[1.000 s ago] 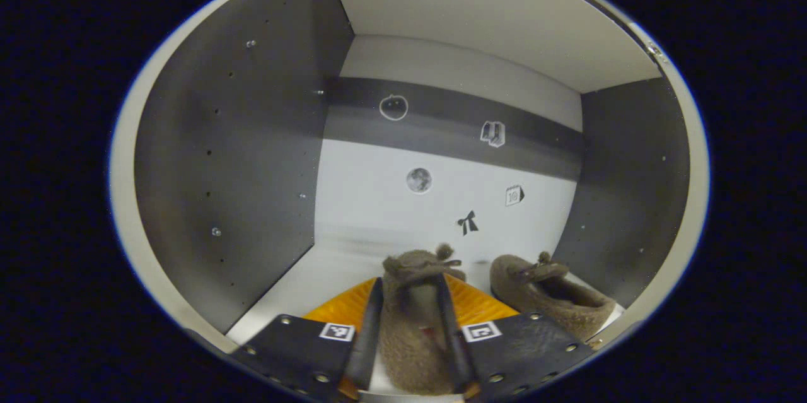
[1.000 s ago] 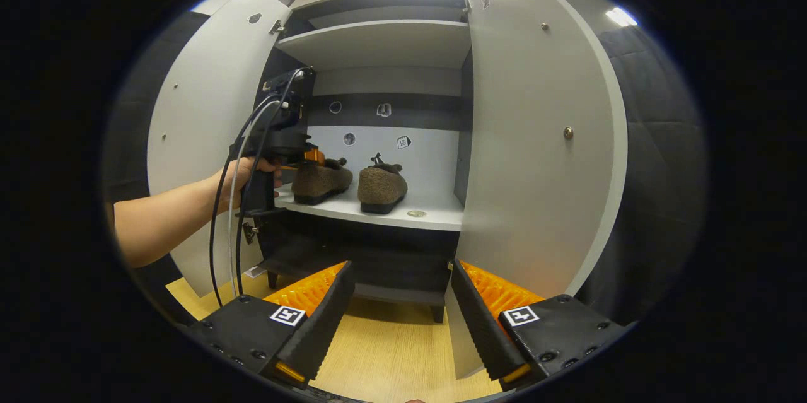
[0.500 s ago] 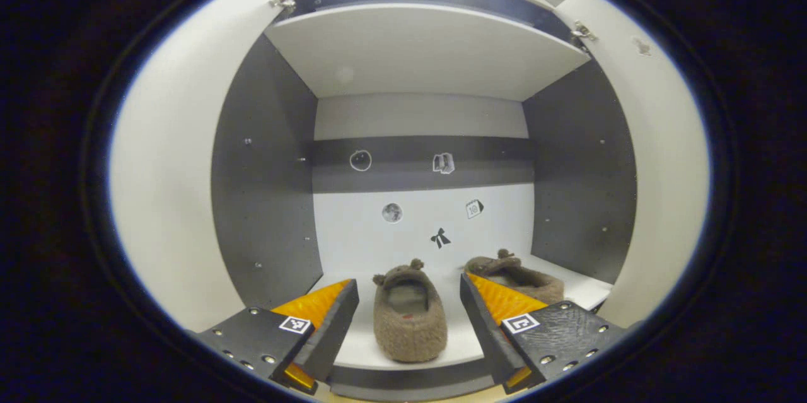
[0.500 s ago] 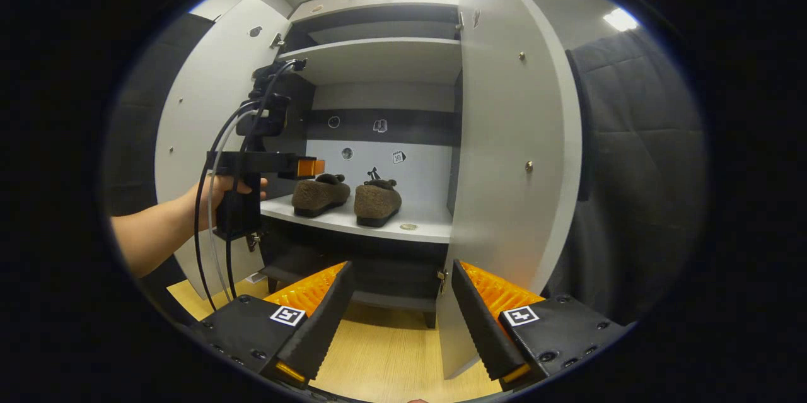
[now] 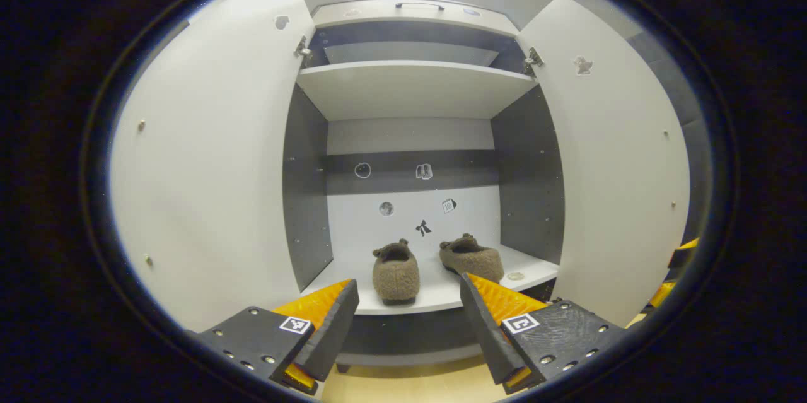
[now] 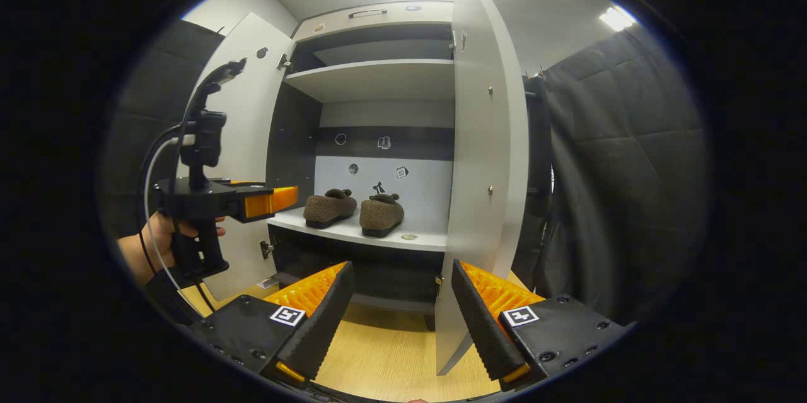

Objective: Grab one shoe with the right hand and put it into the shoe cabinet, grab the other shoe with the left hand and put it into the shoe cabinet; then close the right door with the right hand and the left door with the left hand.

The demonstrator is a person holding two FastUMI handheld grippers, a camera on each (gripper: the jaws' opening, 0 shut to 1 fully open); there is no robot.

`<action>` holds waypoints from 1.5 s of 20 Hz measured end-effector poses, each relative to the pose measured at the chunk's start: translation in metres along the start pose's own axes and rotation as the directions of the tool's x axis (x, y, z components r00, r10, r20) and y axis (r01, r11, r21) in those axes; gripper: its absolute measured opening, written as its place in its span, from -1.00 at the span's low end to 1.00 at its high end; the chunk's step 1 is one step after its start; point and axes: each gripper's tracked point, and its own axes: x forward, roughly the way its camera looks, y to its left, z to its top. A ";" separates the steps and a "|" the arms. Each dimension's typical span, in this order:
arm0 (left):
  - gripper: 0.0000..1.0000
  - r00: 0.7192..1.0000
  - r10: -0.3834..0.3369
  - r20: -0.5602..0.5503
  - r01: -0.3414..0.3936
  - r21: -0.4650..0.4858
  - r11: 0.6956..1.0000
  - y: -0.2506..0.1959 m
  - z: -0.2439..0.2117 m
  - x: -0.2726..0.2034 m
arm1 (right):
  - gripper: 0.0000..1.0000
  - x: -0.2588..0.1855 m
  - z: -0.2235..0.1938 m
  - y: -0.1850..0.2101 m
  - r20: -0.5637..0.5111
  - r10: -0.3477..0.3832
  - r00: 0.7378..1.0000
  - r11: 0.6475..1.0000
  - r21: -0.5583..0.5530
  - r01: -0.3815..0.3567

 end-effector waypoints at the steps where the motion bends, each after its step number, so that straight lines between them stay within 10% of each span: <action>1: 0.96 1.000 0.005 0.000 -0.005 0.001 1.000 0.002 0.001 -0.013 | 0.96 -0.004 0.002 -0.003 0.002 0.003 1.000 1.000 0.008 -0.003; 16: 0.87 0.992 0.124 -0.022 -0.122 0.053 0.991 0.026 0.012 -0.138 | 0.93 -0.060 0.037 -0.118 0.015 -0.125 0.992 0.989 0.087 0.124; 30: 0.96 0.967 0.254 0.010 -0.254 0.054 0.966 0.111 0.044 -0.167 | 0.96 0.003 0.086 -0.204 0.044 -0.377 0.925 0.916 0.166 0.366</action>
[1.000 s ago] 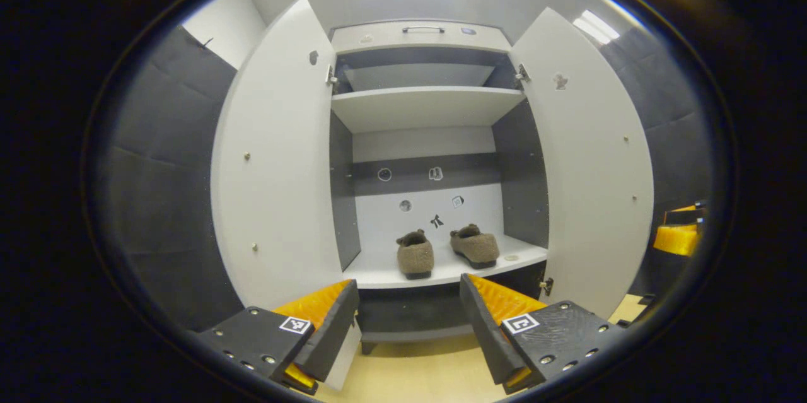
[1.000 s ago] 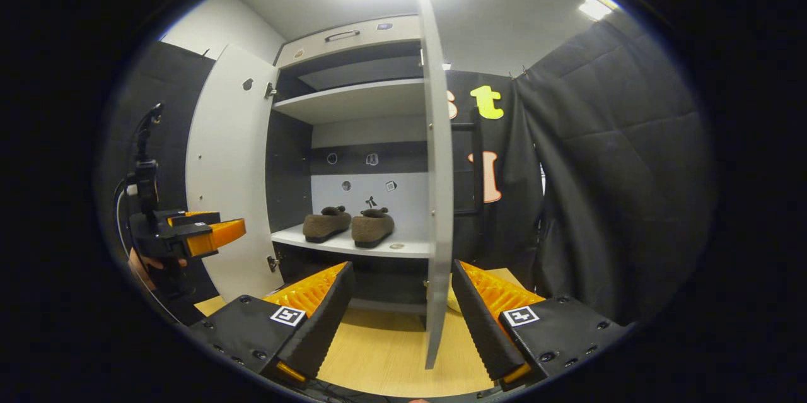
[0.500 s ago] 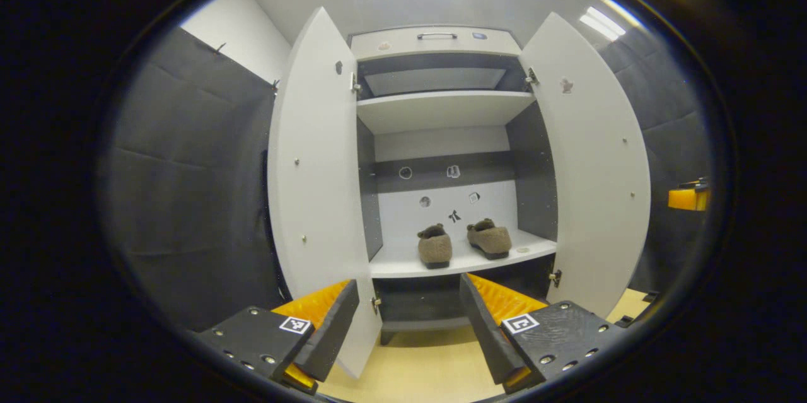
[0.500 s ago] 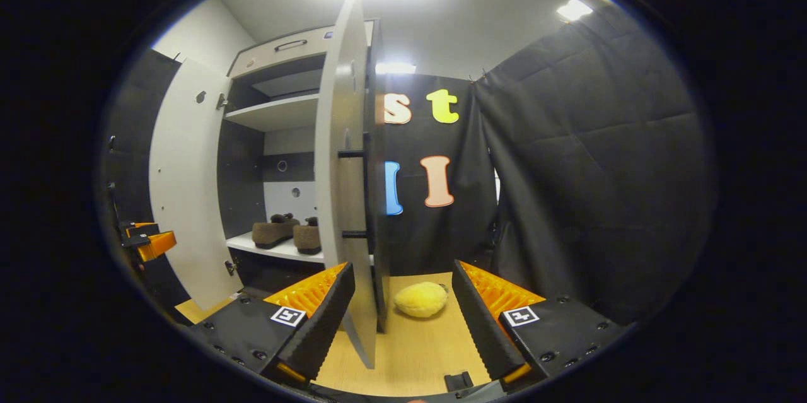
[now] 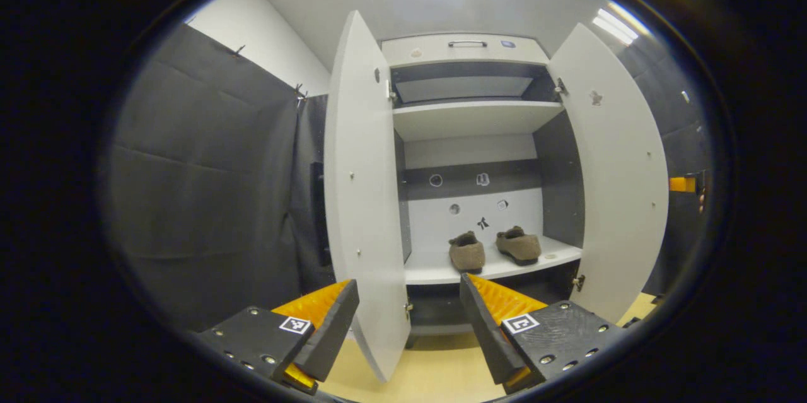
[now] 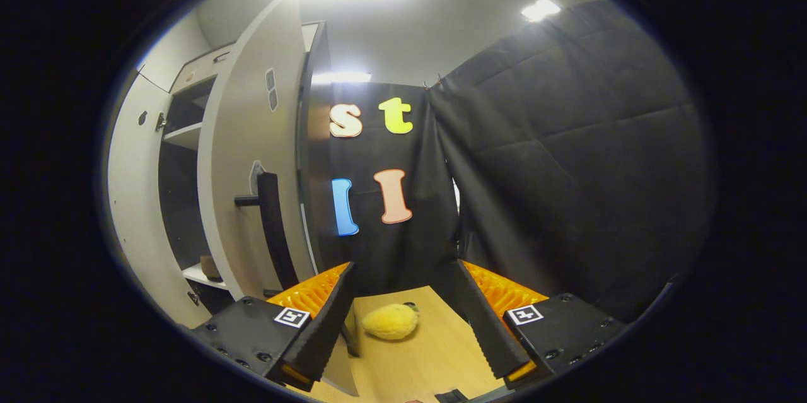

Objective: Grab one shoe with the right hand and put it into the shoe cabinet, grab the other shoe with the left hand and put it into the shoe cabinet; then close the right door with the right hand and the left door with the left hand.

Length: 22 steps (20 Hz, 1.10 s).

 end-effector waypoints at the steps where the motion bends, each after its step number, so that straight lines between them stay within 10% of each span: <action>1: 0.96 1.000 0.016 0.003 -0.016 0.000 1.000 0.012 0.002 0.001 | 0.96 0.004 0.001 0.004 0.004 0.001 1.000 1.000 -0.010 0.000; 13: 0.96 0.991 0.133 0.008 -0.132 -0.061 0.989 0.117 -0.002 0.018 | 0.82 -0.003 0.005 0.027 0.003 -0.074 0.997 0.989 -0.130 0.073; 22: 0.86 0.993 0.115 -0.003 -0.115 -0.054 0.992 0.135 -0.014 0.038 | 0.83 -0.017 0.004 0.073 -0.009 0.023 1.000 0.993 -0.116 -0.024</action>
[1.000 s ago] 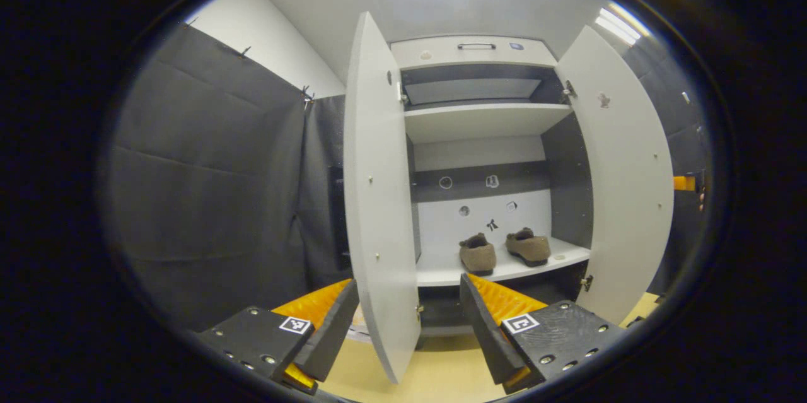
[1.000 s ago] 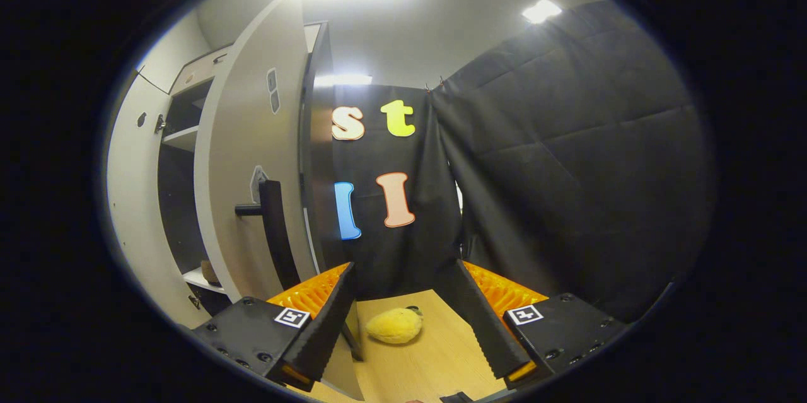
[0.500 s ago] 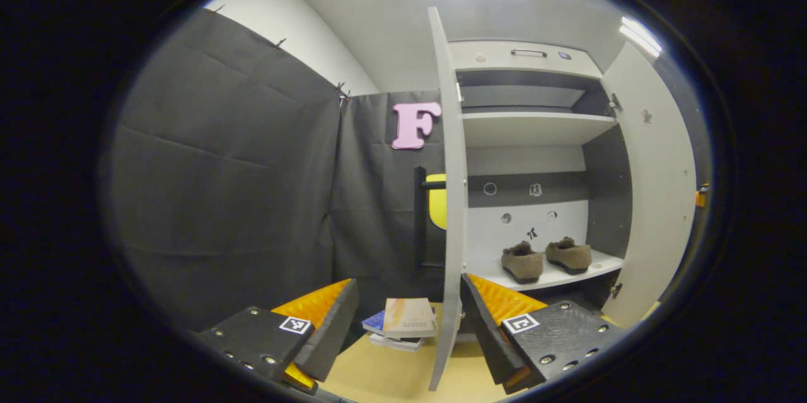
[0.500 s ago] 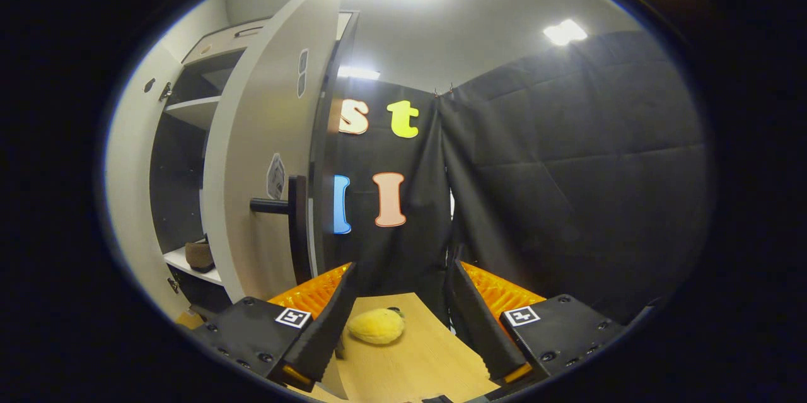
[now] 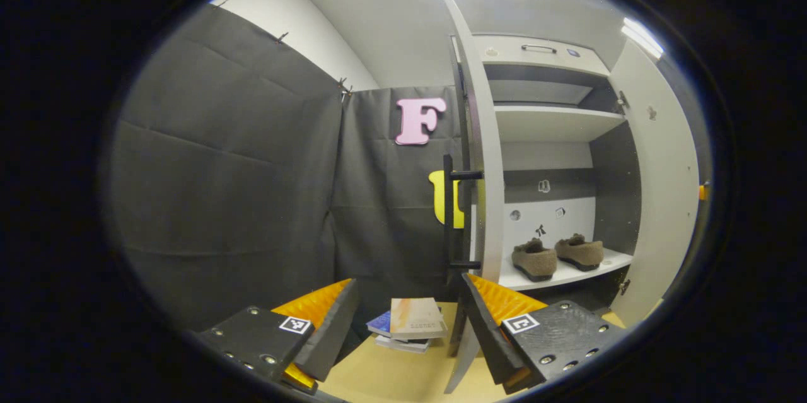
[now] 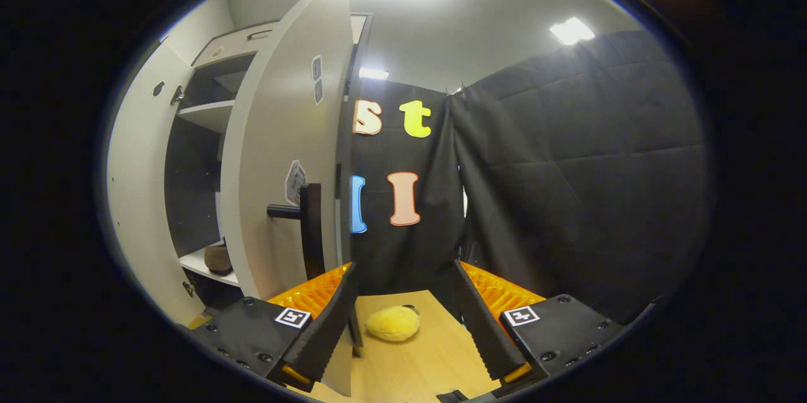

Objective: Grab one shoe with the right hand and put it into the shoe cabinet, grab the other shoe with the left hand and put it into the shoe cabinet; then close the right door with the right hand and the left door with the left hand.

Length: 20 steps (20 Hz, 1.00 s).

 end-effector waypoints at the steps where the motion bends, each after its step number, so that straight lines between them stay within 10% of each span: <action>1: 0.96 1.000 -0.002 0.001 0.002 0.000 1.000 0.001 0.000 0.002 | 0.83 0.000 -0.001 0.007 0.005 0.015 1.000 1.000 0.002 -0.015; 20: 0.96 1.000 -0.012 -0.029 0.011 -0.040 0.999 0.043 -0.032 0.022 | 0.91 0.009 -0.005 0.120 -0.011 0.148 0.989 0.989 -0.011 -0.148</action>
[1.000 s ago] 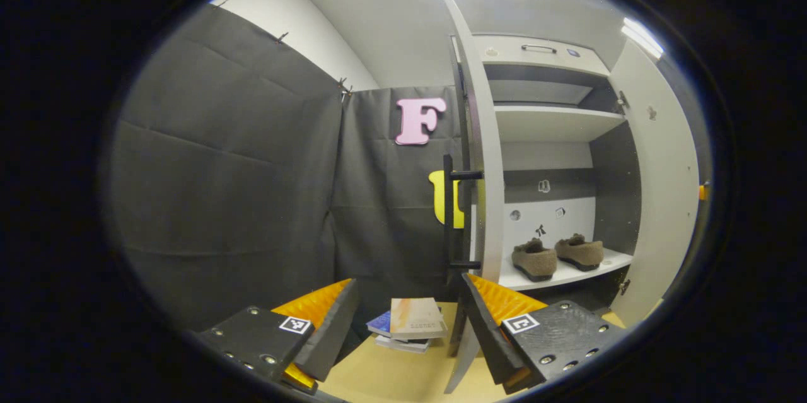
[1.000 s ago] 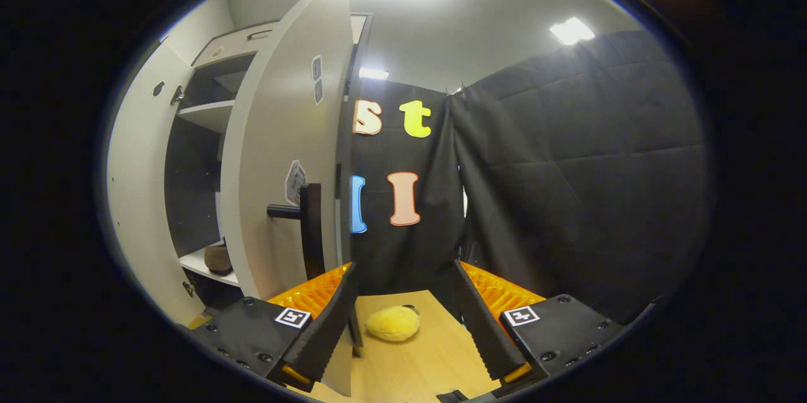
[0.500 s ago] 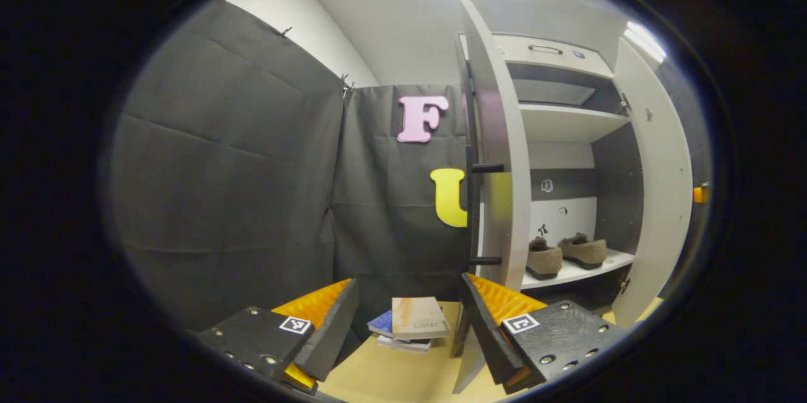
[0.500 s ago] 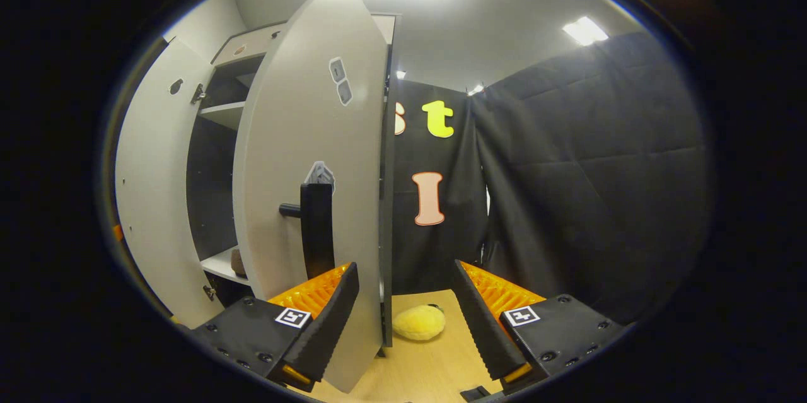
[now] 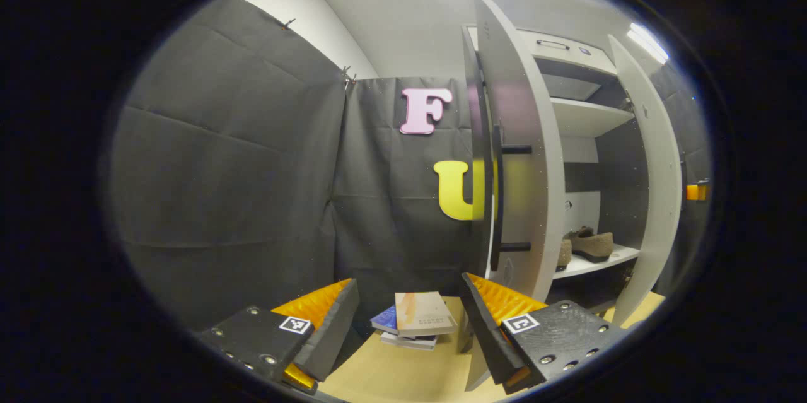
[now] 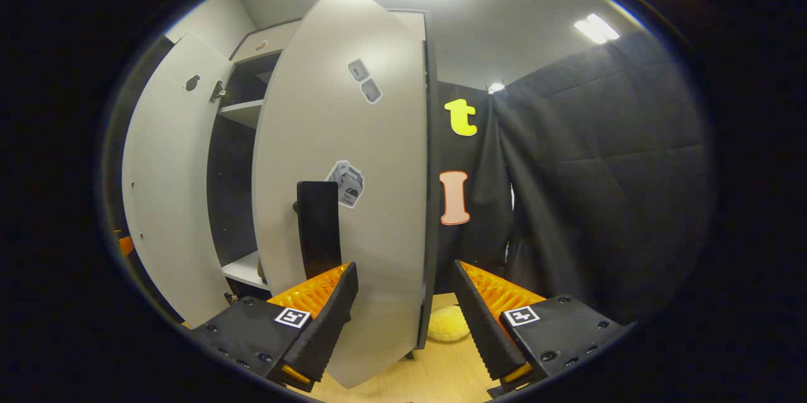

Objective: Grab one shoe with the right hand and put it into the shoe cabinet, grab the other shoe with the left hand and put it into the shoe cabinet; then close the right door with the right hand and the left door with the left hand.

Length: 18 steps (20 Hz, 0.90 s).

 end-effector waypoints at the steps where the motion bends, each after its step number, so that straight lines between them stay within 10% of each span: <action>1: 0.87 1.000 0.000 0.001 0.000 -0.003 1.000 0.002 0.000 0.001 | 0.91 0.004 -0.003 0.007 -0.007 0.010 1.000 1.000 -0.004 -0.010; 9: 0.96 1.000 0.017 -0.003 -0.017 0.012 1.000 0.013 -0.006 0.006 | 0.91 0.028 -0.011 0.039 -0.024 0.055 0.998 0.998 -0.004 -0.055; 18: 0.87 0.999 0.014 0.042 -0.015 0.024 1.000 0.001 0.031 0.048 | 0.96 0.015 -0.021 -0.014 -0.028 -0.035 0.999 0.999 0.007 0.036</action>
